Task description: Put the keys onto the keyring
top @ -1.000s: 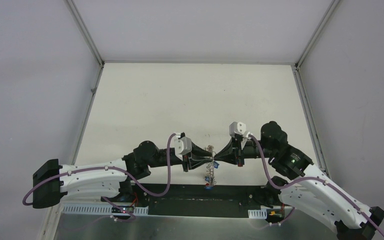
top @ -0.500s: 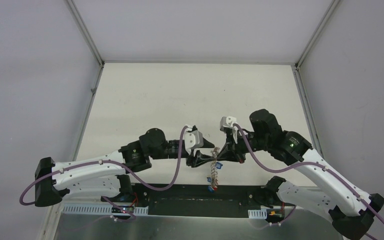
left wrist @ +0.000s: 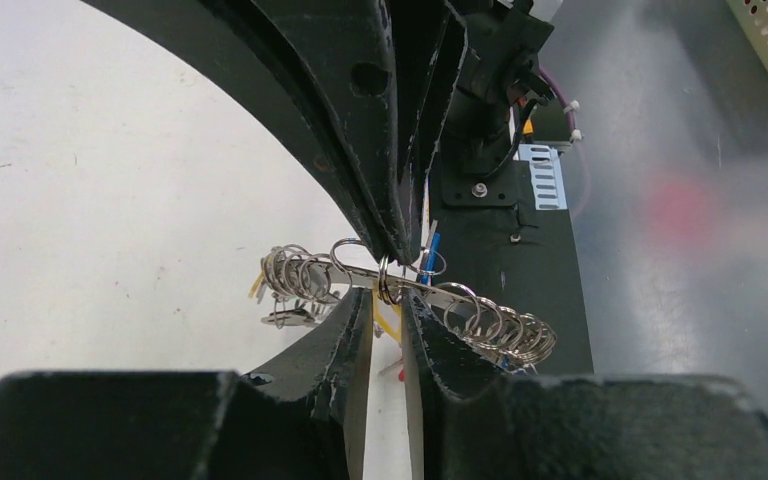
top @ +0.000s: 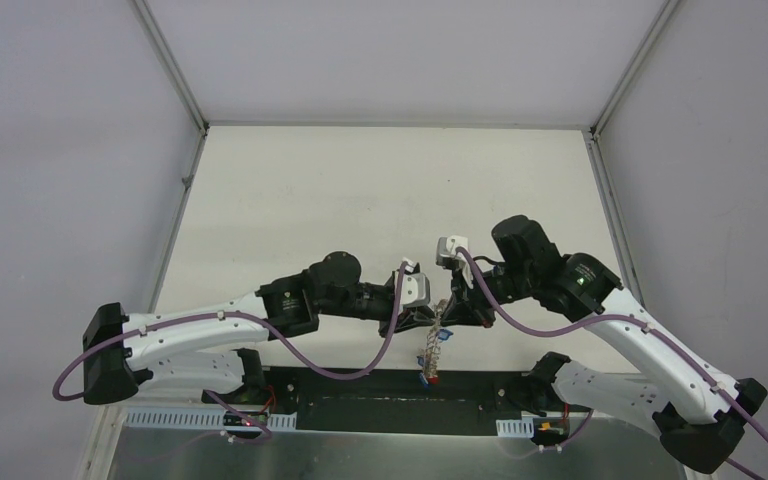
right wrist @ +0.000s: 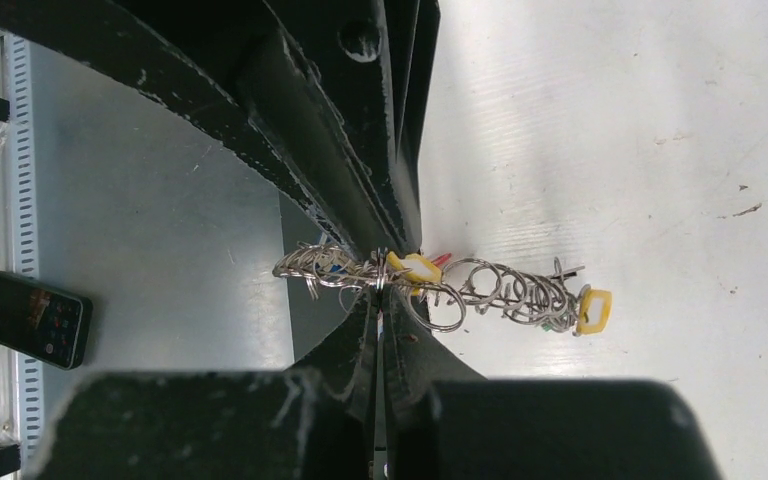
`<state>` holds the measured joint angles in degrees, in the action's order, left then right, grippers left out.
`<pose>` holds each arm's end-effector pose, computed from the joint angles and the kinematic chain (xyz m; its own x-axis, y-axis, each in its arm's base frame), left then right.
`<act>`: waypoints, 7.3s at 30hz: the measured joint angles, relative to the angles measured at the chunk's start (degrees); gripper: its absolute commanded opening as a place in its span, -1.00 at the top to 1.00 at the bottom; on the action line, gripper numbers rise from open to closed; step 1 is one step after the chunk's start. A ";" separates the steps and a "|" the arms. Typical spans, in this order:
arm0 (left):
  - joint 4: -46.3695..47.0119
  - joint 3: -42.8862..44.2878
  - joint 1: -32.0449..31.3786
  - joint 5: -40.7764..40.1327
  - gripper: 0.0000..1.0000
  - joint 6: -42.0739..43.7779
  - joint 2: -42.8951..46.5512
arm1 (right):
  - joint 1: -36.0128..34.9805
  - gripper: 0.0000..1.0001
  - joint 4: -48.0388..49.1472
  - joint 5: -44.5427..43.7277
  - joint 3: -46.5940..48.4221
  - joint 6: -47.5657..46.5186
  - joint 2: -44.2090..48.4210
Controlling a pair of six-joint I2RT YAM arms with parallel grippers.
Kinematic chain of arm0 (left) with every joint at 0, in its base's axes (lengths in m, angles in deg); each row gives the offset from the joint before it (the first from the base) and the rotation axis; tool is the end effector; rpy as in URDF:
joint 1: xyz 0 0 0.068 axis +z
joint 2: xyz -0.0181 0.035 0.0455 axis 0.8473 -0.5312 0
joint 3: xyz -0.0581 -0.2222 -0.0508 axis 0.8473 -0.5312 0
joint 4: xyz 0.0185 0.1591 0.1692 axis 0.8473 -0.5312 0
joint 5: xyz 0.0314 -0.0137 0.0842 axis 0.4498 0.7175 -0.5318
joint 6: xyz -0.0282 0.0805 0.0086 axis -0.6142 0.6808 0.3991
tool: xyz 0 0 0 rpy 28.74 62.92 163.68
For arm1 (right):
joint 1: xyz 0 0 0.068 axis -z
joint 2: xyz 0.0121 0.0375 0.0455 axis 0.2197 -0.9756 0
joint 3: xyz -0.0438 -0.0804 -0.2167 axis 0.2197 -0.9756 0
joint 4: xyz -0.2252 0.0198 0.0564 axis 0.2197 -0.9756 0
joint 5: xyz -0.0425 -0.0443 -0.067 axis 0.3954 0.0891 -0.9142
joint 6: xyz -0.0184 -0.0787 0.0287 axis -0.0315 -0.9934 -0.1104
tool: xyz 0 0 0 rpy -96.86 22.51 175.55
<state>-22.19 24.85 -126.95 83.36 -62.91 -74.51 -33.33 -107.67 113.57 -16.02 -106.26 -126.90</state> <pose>0.0727 -0.2668 0.2755 0.0086 0.2246 -0.9744 0.9998 -0.0203 0.0041 0.0902 0.1626 0.2804 -0.2370 -0.5657 -0.7898 -0.9675 0.0636 0.2448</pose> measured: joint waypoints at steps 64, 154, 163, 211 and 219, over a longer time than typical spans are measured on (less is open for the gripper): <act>43.71 -23.19 -0.39 -9.27 1.00 -6.32 14.95 | 0.00 0.07 34.84 4.44 -17.92 15.21 19.85; 39.26 -19.69 -0.37 -11.61 1.00 -16.35 10.14 | -0.04 -0.28 30.36 -10.54 -21.66 12.79 30.60; 26.73 -13.86 -0.37 -18.45 1.00 -20.59 8.74 | -0.04 -0.80 30.23 -12.68 -21.66 13.79 29.33; 10.97 -6.75 14.73 -22.80 1.00 -31.58 -18.47 | -0.04 -1.00 22.34 -25.18 -22.12 20.96 34.05; 4.81 -8.55 14.73 -23.06 0.05 -31.74 -12.15 | -0.04 -0.99 23.08 -25.07 -23.28 21.22 32.20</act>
<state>-17.38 16.31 -112.22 60.30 -94.64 -86.66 -33.37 -84.59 88.50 -39.30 -85.04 -94.70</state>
